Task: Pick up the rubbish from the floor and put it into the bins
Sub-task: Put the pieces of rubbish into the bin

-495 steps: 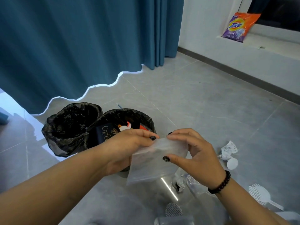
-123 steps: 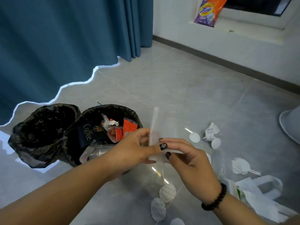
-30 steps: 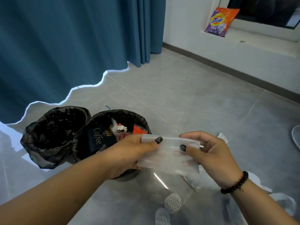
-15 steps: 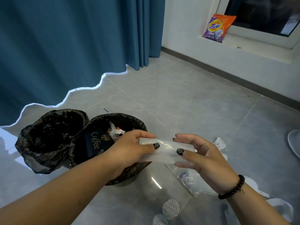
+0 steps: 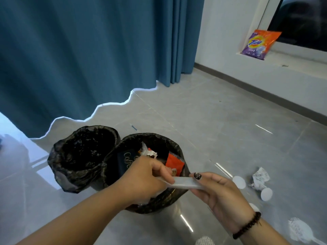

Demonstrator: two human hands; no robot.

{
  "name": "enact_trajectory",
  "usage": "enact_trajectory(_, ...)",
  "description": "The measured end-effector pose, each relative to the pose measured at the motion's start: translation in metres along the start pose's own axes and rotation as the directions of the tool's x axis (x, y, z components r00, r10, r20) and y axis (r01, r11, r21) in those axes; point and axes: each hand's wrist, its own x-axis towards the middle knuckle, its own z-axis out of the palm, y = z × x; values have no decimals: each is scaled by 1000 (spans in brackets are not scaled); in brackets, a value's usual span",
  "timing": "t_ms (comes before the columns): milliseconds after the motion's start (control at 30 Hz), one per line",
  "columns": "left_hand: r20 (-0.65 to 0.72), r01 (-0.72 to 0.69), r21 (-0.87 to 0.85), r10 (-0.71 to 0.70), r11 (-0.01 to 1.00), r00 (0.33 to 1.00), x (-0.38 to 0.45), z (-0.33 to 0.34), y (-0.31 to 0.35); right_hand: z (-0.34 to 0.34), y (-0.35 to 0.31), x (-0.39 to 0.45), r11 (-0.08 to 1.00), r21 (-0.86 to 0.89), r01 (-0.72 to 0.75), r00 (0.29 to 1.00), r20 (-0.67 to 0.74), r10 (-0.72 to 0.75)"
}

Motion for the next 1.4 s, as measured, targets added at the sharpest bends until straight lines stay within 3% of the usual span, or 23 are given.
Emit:
enact_trajectory(133, 99, 32, 268, -61, 963, 993, 9, -18, -2, 23, 10, 16, 974, -218, 57, 981, -169, -95)
enact_trajectory(267, -19, 39, 413, -34, 910, 999, 28, -42, -5, 43, 4, 32, 838, -490, 240, 898, -216, -383)
enact_trajectory(400, -163, 65, 437, 8, 897, 987, 43, -63, -11, 61, 8, 53, 747, -588, 310, 822, -229, -521)
enact_trajectory(600, -141, 107, 445, -48, 889, 989, 59, -77, -34, 89, 44, 91, 580, -712, 396, 742, -124, -659)
enact_trajectory(800, -113, 135, 446, -94, 885, 989, 64, -87, -51, 89, 76, 117, 327, -913, 244, 838, 29, -545)
enact_trajectory(967, -113, 113, 400, -73, 909, 991, 67, -89, -48, 100, 69, 125, -95, -995, 38, 909, 74, -411)
enact_trajectory(1067, -83, 112, 421, -85, 900, 993, 65, -87, -52, 107, 64, 124, -201, -979, 20, 960, 75, -271)
enact_trajectory(1133, -67, 111, 431, -91, 896, 994, 63, -86, -54, 109, 58, 119, -250, -968, 26, 963, 92, -254)
enact_trajectory(1233, -48, 101, 410, -89, 907, 995, 62, -84, -55, 98, 47, 101, -191, -974, 124, 909, 189, -373)
enact_trajectory(1300, -23, 93, 340, -91, 936, 996, 65, -76, -56, 82, 40, 86, -37, -969, 243, 846, 230, -481)
enact_trajectory(1400, 81, 100, 180, -116, 979, 990, 66, -58, -55, 52, 37, 60, 172, -922, 347, 768, 175, -616)
